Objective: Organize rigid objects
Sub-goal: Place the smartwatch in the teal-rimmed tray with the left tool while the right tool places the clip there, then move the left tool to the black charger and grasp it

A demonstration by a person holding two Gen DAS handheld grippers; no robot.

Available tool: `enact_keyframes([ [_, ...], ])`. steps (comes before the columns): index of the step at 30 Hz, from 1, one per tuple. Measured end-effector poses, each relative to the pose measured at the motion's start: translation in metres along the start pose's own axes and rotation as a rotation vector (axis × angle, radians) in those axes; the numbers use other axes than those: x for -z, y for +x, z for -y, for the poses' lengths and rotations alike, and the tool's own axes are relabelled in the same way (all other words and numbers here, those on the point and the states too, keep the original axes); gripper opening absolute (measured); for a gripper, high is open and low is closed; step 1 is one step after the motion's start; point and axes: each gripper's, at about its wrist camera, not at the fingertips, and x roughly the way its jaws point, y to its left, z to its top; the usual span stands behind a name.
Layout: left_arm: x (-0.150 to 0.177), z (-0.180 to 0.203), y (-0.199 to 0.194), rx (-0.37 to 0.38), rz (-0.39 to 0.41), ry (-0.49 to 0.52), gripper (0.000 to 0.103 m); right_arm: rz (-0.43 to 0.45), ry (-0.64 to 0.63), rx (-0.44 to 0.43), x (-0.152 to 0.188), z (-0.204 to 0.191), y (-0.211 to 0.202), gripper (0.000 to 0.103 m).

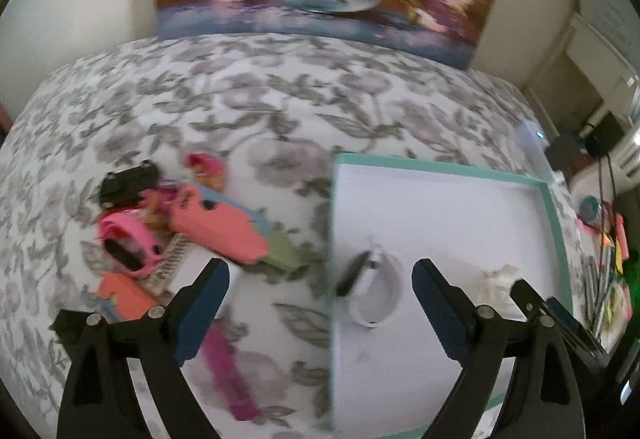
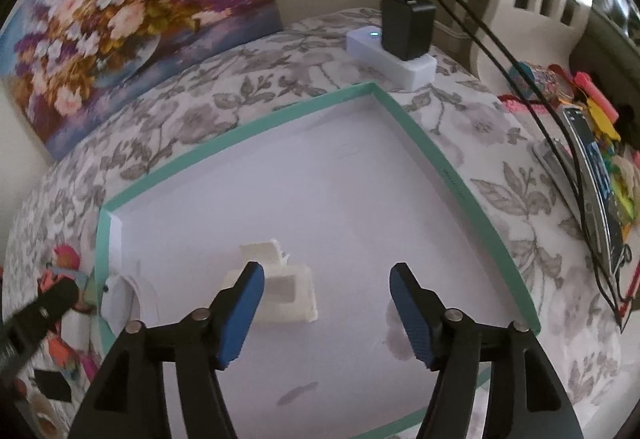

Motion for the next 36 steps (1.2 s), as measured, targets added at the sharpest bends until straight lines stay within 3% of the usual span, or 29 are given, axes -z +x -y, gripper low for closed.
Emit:
enact_keyframes([
  [8,0.007,-0.033,0.004,-0.07,-0.057,-0.07,0.094,-0.009,-0.015,-0.007,0.008,-0.007,-0.004,0.084],
  [16,0.016,-0.049,0.005,-0.087,-0.081,-0.1,0.095,-0.029,-0.007,-0.01,0.013,-0.009,-0.005,0.087],
  [18,0.018,-0.051,0.007,-0.088,-0.085,-0.103,0.099,-0.028,-0.008,-0.007,0.014,-0.009,-0.006,0.103],
  [28,0.017,-0.066,0.0,-0.116,-0.055,-0.123,0.1,-0.033,-0.048,0.015,0.016,-0.017,-0.007,0.103],
  [34,0.011,-0.097,-0.016,-0.123,-0.037,-0.208,0.1,-0.029,-0.065,0.017,0.015,-0.024,-0.012,0.103],
  [36,0.007,-0.107,-0.027,-0.135,-0.014,-0.225,0.1,0.011,-0.052,-0.017,0.011,-0.027,-0.026,0.103],
])
